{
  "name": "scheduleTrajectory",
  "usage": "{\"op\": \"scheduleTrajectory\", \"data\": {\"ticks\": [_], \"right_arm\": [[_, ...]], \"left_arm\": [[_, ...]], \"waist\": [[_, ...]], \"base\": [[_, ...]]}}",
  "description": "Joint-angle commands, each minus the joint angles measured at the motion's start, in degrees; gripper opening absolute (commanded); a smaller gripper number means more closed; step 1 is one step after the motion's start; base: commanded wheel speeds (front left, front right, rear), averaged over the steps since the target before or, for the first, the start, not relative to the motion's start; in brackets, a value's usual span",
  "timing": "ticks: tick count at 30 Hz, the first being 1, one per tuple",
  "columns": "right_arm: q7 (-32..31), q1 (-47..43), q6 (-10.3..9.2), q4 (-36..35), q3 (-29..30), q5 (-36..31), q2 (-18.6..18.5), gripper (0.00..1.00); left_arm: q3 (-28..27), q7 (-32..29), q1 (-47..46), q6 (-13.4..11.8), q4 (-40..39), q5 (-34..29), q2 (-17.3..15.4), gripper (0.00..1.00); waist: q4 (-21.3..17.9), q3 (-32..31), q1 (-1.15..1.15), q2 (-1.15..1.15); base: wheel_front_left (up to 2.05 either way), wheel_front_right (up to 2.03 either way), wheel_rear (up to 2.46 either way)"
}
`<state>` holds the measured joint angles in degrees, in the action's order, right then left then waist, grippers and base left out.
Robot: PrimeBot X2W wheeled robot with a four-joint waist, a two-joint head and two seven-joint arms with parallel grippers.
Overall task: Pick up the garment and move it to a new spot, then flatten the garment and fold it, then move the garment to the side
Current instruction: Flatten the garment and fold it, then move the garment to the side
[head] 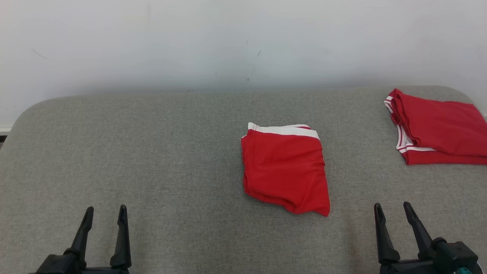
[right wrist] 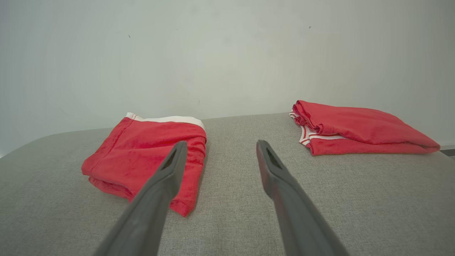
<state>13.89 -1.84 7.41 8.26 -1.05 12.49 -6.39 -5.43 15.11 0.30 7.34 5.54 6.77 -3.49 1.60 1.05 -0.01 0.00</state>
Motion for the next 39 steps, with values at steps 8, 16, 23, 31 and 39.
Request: {"op": "scheduleTrajectory", "data": {"ticks": [8,16,23,31,39], "right_arm": [[-0.58,-0.62,0.1,-0.45,0.22,-0.79,0.46,1.0],[-0.56,-0.85,0.1,-0.07,0.32,-0.8,0.63,1.0],[-0.6,-0.05,0.1,0.58,0.38,-1.06,0.55,1.0],[-3.04,9.51,0.1,3.23,-2.73,-0.1,-1.98,1.0],[-7.09,21.55,0.1,10.15,-6.66,1.63,-5.6,1.0]], "left_arm": [[-0.21,0.01,0.67,0.04,-0.09,0.36,-0.49,1.0],[-0.29,0.01,0.99,0.03,0.12,0.18,-0.36,1.0],[-0.53,0.01,1.1,-0.03,0.13,0.3,-0.26,1.0],[0.17,0.0,-1.06,-0.04,-0.07,0.37,-0.02,1.0],[1.93,0.01,-3.9,-0.05,-0.03,0.51,0.25,1.0]], "waist": [[0.03,-0.01,0.01,0.0],[0.09,-0.26,0.01,0.0],[0.29,-0.25,0.01,0.0],[0.96,2.07,0.01,0.0],[3.5,5.8,0.01,0.0]], "base": [[0.0,0.0,0.0],[0.0,0.0,0.0],[0.0,0.0,0.0],[0.0,0.0,0.0],[0.0,0.0,0.0]]}}
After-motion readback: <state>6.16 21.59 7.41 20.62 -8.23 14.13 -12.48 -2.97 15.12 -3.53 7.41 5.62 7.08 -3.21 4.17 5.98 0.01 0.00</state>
